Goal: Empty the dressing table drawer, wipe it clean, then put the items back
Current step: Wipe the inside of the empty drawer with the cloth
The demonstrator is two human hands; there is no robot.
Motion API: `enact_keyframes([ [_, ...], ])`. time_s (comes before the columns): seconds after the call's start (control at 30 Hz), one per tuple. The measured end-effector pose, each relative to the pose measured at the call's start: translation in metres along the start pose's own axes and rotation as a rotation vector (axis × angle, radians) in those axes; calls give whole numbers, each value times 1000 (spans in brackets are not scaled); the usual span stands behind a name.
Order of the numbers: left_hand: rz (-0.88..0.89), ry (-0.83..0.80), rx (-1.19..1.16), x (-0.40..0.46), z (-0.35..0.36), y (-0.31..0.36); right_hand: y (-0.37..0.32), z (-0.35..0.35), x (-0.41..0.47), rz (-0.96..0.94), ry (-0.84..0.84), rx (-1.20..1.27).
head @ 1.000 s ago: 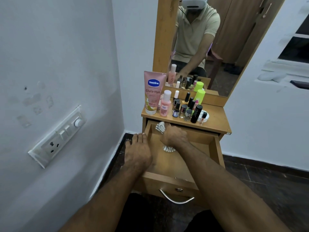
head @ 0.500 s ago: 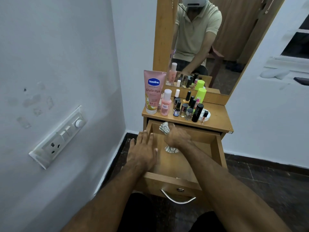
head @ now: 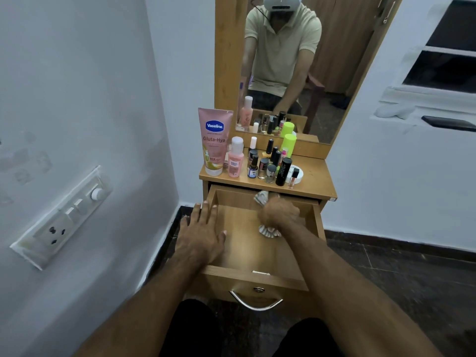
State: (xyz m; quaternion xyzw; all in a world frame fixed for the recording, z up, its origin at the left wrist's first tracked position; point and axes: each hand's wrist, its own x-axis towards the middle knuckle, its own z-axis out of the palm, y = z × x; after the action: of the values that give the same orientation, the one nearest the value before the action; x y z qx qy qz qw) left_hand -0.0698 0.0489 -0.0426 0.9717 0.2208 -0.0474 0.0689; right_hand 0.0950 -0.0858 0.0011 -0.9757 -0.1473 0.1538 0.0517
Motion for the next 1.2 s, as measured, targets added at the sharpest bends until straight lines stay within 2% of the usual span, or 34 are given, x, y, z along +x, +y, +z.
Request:
enact_keyframes([
  [0.13, -2, -24, 1, 0, 0, -1, -18, 6, -3, -115, -8, -40],
  [0.23, -5, -47, 14, -2, -1, -1, -7, 5, -6, -138, 0, -120],
  [0.4, 4, -68, 38, -2, -4, 1, 28, -3, -8, -38, 48, -174],
  [0.57, 9, -76, 36, -4, -5, 1, 53, -15, -5, 102, 49, -53],
  [0.87, -4, -88, 42, -2, -4, 0, 39, -17, 3, 221, 36, -8],
  [1.03, 4, -83, 56, -1, -1, -1, 34, -6, -4, 147, 66, -33],
  [1.2, 1, -81, 53, -2, -3, 0, 18, -3, -6, 40, -33, 77],
])
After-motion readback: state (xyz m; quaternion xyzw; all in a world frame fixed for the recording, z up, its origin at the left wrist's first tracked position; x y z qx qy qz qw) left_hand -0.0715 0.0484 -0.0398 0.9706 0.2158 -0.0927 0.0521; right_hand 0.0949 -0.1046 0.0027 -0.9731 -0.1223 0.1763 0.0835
